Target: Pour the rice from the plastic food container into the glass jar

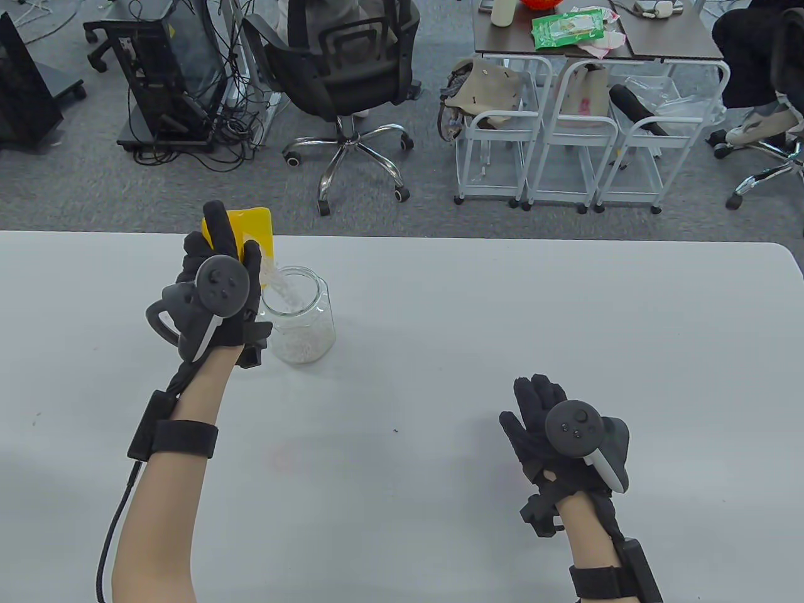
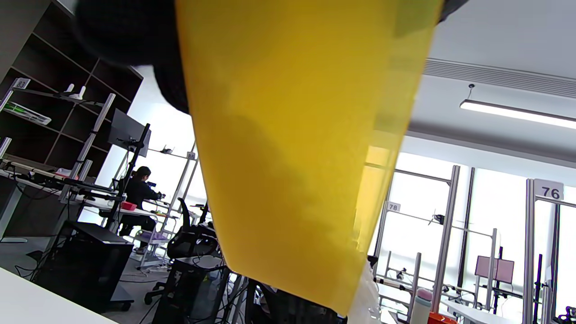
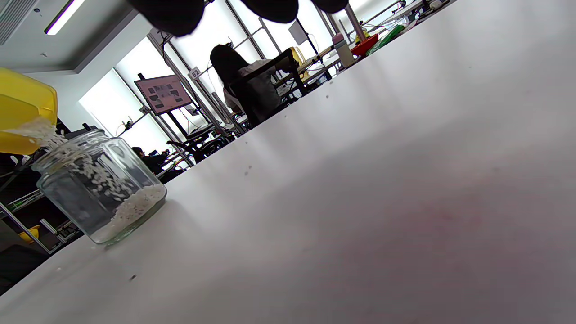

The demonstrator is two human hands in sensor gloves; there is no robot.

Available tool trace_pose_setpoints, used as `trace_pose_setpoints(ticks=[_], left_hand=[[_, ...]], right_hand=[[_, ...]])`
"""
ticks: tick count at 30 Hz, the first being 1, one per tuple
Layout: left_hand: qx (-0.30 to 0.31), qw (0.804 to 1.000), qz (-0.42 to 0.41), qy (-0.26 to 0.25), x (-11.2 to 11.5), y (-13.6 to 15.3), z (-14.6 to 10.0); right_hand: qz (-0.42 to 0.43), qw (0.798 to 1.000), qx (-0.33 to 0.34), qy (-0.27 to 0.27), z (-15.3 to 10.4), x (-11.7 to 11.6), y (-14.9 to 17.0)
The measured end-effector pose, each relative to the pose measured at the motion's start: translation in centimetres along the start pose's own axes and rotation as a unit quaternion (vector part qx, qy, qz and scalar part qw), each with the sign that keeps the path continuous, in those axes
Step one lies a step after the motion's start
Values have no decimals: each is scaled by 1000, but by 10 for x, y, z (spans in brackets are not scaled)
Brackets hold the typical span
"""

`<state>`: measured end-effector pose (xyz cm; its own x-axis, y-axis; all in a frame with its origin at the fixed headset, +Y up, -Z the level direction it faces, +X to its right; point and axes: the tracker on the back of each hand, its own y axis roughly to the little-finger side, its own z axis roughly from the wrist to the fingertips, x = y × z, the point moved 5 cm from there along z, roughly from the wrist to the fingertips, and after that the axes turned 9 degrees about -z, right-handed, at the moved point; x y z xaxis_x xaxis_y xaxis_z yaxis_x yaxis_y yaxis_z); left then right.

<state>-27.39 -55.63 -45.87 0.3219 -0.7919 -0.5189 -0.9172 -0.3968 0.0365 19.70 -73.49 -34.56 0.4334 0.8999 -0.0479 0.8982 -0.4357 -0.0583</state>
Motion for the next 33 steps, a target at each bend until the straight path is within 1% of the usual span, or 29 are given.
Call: trace_pose_setpoints(ticks=[9, 19, 26, 33], left_hand=[[34, 999, 39, -2, 6, -12, -4], [94, 991, 92, -6, 12, -26, -10], [160, 976, 148, -15, 18, -41, -20], [203, 962, 184, -16, 25, -52, -28]], right_hand=[[0, 1000, 0, -1, 0, 0, 0], [0, 1000, 0, -1, 0, 0, 0], [0, 1000, 0, -2, 0, -1, 0], [0, 1000, 1, -2, 1, -1, 0]])
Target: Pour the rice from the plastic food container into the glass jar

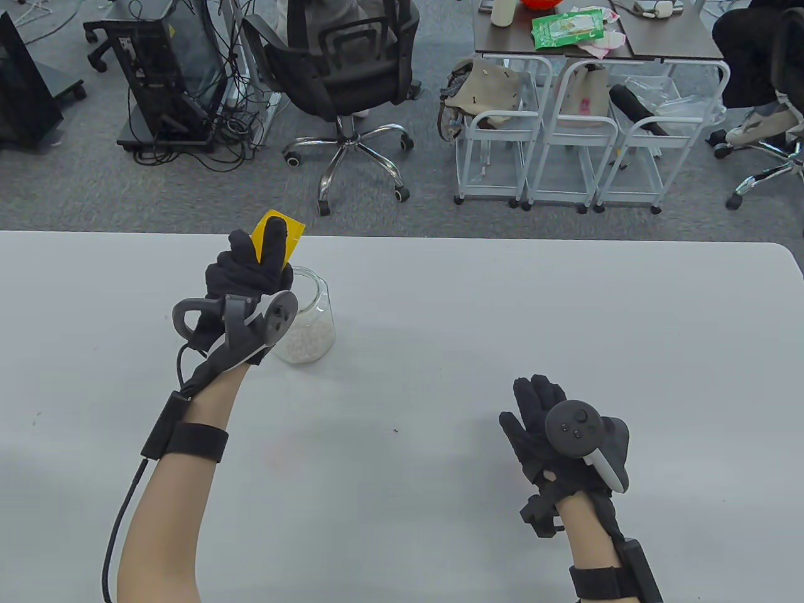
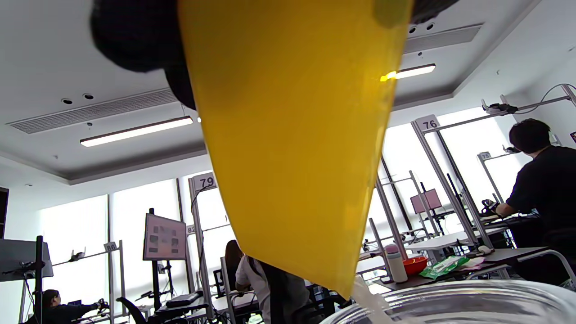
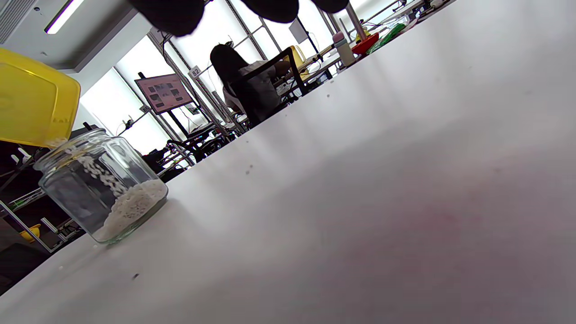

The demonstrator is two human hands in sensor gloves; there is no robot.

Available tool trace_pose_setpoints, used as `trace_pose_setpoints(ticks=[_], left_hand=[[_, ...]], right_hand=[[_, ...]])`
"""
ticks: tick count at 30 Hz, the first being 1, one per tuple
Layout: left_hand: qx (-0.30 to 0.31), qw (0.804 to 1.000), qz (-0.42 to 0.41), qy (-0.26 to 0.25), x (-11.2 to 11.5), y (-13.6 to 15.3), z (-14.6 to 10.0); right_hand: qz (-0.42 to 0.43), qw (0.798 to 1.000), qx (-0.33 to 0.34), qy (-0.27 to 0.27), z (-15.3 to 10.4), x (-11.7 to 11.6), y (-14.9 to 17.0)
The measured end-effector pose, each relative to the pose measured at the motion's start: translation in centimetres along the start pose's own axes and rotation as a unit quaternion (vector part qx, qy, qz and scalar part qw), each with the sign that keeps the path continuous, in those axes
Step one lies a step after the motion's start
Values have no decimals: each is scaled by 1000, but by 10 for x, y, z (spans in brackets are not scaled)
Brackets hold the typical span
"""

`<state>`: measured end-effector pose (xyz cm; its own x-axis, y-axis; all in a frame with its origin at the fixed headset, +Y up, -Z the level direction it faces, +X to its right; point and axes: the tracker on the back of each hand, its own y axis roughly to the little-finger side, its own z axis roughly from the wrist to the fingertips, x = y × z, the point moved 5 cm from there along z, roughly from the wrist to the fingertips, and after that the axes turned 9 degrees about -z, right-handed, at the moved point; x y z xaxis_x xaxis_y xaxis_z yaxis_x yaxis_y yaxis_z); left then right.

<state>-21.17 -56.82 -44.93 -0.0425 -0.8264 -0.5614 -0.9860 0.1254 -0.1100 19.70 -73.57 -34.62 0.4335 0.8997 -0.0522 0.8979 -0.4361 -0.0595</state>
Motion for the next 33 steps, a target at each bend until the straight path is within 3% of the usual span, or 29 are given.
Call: trace_pose_setpoints(ticks=[11, 23, 29, 33], left_hand=[[40, 999, 25, -6, -1, -13, -3], [32, 999, 16, -9, -1, -10, -3], [-60, 995, -81, 2, -1, 13, -2], [-139, 978, -155, 5, 0, 33, -4]], right_hand=[[2, 1000, 0, 1, 0, 0, 0], [1, 1000, -1, -1, 0, -1, 0], [1, 1000, -1, -3, 0, -1, 0], [3, 1000, -1, -3, 0, -1, 0]])
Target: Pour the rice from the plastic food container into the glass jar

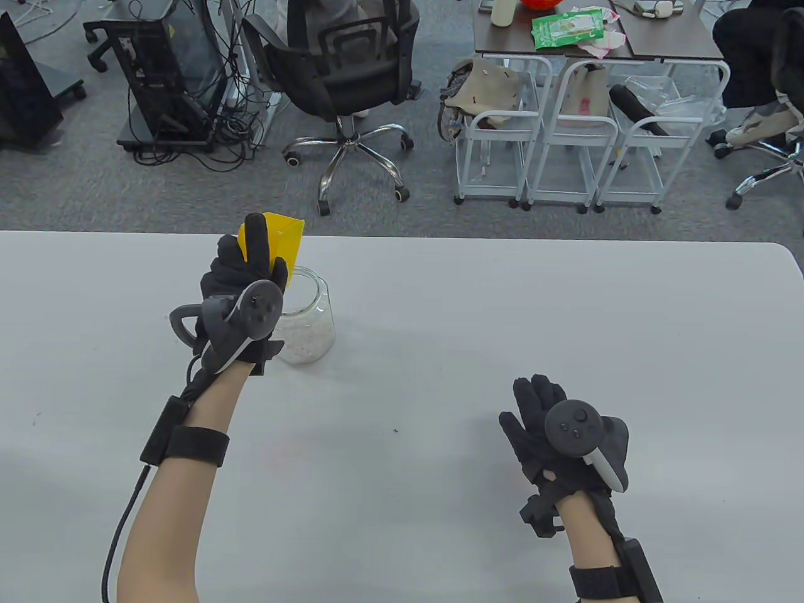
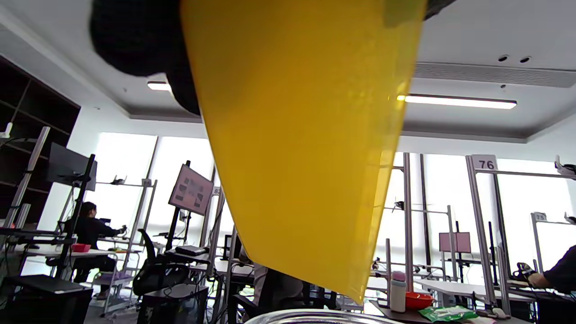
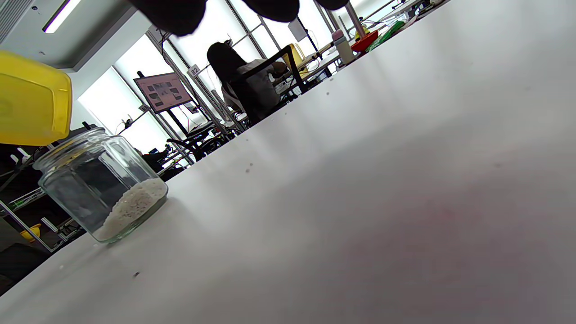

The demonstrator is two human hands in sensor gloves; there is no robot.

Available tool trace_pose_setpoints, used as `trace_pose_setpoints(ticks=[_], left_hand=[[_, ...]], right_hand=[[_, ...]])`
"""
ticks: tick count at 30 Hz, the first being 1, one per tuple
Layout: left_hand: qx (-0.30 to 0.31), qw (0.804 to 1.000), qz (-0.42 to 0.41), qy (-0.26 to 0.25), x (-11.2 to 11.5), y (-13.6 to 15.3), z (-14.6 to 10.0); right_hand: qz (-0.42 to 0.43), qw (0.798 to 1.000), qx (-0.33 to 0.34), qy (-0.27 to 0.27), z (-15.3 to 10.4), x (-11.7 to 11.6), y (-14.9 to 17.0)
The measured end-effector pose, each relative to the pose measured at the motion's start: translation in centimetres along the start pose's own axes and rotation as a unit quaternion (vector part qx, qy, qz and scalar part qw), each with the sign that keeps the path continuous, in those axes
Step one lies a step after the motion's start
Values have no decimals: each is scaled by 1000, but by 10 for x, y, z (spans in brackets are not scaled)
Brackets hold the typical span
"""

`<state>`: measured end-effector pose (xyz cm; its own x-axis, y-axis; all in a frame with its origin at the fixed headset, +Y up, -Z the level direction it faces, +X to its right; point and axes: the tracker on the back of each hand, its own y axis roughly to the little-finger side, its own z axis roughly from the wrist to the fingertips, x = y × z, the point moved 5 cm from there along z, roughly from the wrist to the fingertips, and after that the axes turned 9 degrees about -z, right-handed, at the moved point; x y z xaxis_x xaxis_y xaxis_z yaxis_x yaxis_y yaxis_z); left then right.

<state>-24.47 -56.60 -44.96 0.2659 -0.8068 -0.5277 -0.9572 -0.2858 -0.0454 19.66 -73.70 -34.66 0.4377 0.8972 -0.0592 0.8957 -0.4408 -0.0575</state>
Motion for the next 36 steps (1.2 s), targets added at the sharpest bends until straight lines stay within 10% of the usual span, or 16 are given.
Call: trace_pose_setpoints(ticks=[8, 20, 36], left_hand=[[-163, 953, -253, 38, 0, 35, -3], [-206, 882, -402, 136, 21, 18, -23], [-147, 907, -279, 280, 91, -36, -73]], right_hand=[[12, 1000, 0, -4, 0, 0, 0], [18, 1000, -1, -2, 0, 1, 2], [26, 1000, -6, -1, -1, 4, 5]])
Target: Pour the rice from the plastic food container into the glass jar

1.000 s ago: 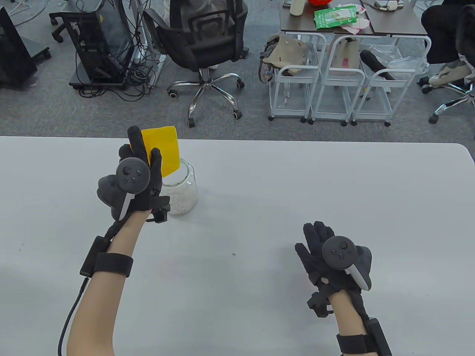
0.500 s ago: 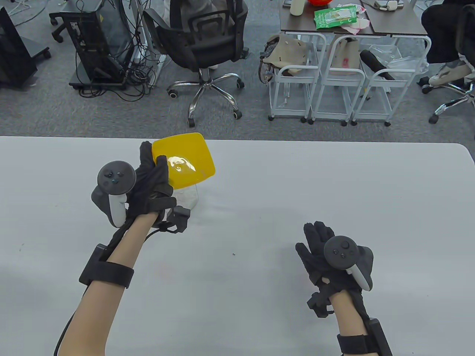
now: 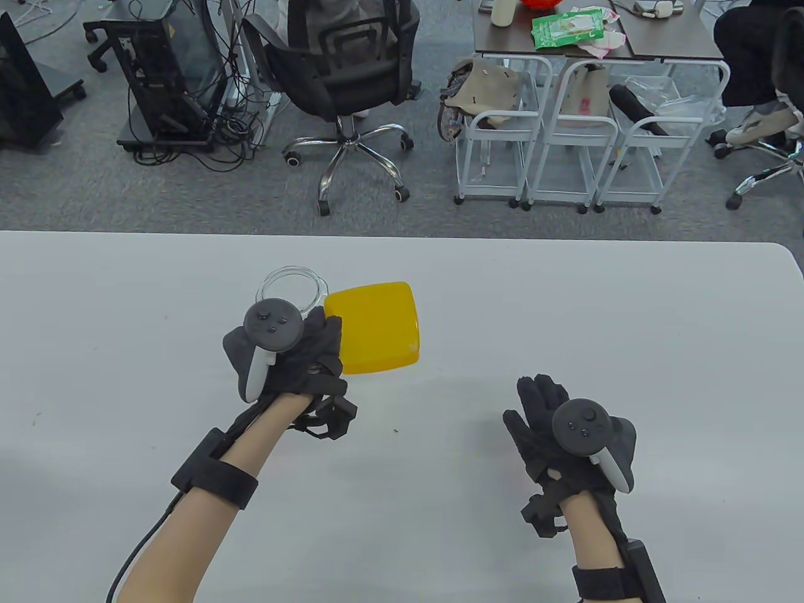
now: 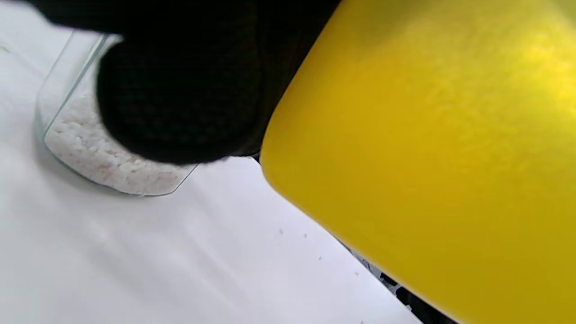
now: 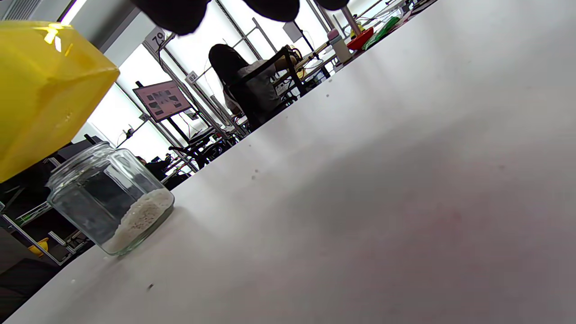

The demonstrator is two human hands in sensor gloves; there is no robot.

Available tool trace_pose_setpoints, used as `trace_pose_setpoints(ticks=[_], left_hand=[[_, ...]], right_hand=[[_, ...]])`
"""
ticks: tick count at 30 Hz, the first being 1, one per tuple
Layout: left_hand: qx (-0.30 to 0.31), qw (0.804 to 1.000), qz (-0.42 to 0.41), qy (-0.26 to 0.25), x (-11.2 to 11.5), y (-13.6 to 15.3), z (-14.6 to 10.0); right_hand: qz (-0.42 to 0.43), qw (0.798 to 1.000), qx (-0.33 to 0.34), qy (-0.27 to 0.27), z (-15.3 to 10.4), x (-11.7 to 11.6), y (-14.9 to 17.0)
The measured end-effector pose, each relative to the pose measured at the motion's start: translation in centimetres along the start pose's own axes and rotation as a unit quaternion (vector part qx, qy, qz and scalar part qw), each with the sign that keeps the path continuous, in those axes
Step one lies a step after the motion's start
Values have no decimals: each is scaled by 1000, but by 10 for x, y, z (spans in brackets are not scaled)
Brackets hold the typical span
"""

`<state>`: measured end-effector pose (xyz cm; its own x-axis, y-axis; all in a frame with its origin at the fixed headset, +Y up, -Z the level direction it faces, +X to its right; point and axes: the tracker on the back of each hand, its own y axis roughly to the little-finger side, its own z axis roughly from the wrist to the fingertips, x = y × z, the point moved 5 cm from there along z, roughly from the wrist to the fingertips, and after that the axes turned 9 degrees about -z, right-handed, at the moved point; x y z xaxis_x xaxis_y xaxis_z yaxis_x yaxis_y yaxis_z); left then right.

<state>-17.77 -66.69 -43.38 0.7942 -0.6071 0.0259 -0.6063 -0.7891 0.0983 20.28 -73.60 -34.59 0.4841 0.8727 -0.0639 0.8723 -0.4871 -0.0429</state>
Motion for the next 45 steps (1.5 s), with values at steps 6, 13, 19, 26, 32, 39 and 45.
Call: trace_pose_setpoints(ticks=[6, 13, 19, 26, 32, 39, 45], left_hand=[[-12, 998, 43, 51, 53, 15, -7], [-14, 990, 105, 90, 103, 38, -20], [-7, 986, 130, 107, 124, 45, -31], [11, 984, 154, 90, 129, 46, -37], [17, 989, 115, 94, 119, 49, -42], [109, 981, 162, -16, 59, 37, -59], [147, 950, 258, -97, 17, 40, -79]], right_hand=[[2, 1000, -1, 0, 0, 1, 0], [5, 1000, -2, -1, 0, 1, 1], [6, 1000, -3, -1, 0, 2, 2], [5, 1000, -3, -3, 0, 1, 2], [2, 1000, -4, -4, 0, 1, 2], [-1, 1000, -5, -2, 0, 1, 2], [-4, 1000, -5, -5, 0, 0, 2]])
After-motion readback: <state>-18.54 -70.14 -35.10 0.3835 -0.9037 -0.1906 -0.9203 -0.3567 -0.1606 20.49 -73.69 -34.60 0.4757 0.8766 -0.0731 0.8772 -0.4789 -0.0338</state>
